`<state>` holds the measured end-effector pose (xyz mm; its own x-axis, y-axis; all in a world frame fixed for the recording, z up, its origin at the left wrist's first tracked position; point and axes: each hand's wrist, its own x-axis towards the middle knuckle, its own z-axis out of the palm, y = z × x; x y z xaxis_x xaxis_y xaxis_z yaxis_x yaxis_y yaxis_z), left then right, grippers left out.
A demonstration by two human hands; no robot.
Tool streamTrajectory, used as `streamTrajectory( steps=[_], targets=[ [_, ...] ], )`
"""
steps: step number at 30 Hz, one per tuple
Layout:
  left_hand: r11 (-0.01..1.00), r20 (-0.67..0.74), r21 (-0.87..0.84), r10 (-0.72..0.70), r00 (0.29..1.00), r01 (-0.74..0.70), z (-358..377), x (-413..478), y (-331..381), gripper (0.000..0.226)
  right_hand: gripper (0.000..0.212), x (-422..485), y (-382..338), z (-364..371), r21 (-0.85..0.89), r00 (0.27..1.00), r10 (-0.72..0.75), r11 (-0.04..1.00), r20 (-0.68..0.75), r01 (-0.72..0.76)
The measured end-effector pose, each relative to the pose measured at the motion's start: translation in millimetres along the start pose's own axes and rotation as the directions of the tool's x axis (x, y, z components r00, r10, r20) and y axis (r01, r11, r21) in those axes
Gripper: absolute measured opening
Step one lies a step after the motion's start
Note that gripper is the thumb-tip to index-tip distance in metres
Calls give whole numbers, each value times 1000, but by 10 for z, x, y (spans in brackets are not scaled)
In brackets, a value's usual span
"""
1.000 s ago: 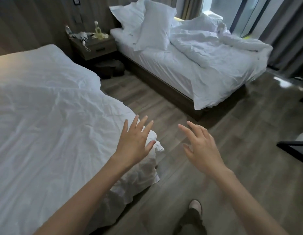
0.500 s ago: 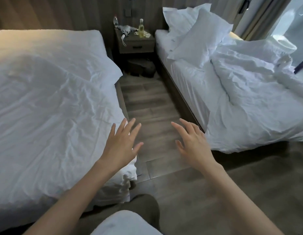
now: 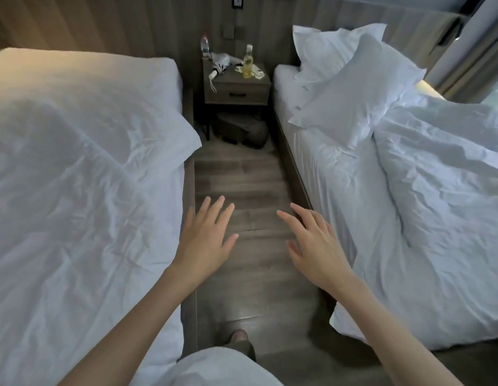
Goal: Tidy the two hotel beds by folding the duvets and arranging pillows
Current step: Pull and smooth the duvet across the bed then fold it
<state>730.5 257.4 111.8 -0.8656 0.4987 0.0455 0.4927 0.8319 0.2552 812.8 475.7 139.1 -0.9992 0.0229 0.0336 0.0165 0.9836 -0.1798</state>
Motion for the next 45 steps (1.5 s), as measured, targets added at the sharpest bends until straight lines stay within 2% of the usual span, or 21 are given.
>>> streamTrajectory(
  steps=[6,14,18,21,25,30,34,41,45],
  targets=[
    [999,-110,32,-27,994,30,-191,1266,-97,59,62,1364,511,-104,-32,998,-65,997,-19,65],
    [946,-150,172,-249,957,273,15,2479,-784,61,60,3379,786,192,-23,955,-293,955,46,294],
    [910,-202,148,-354,913,386,131,3176,-1120,60,60,4453,948,333,61,925,-366,930,100,361],
    [866,-245,126,-447,861,485,79,3705,-1327,53,59,5221,993,310,109,885,-440,897,153,428],
    [783,-271,25,-593,758,622,-61,4322,-1664,57,59,6236,905,247,129,828,-525,851,197,509],
    [678,-293,-23,-708,643,735,-32,4770,-2179,51,60,7292,672,387,136,759,-594,803,265,581],
    [585,-253,-37,-790,558,810,208,5103,-2721,50,60,8143,426,630,116,710,-633,766,309,632],
    [394,-74,-236,-919,388,888,584,5899,-3853,57,54,9521,-231,1077,0,704,-614,754,357,657],
    [334,-31,-271,-940,339,903,627,6316,-4332,61,55,10209,-593,1294,-50,682,-609,730,405,682]
  ],
)
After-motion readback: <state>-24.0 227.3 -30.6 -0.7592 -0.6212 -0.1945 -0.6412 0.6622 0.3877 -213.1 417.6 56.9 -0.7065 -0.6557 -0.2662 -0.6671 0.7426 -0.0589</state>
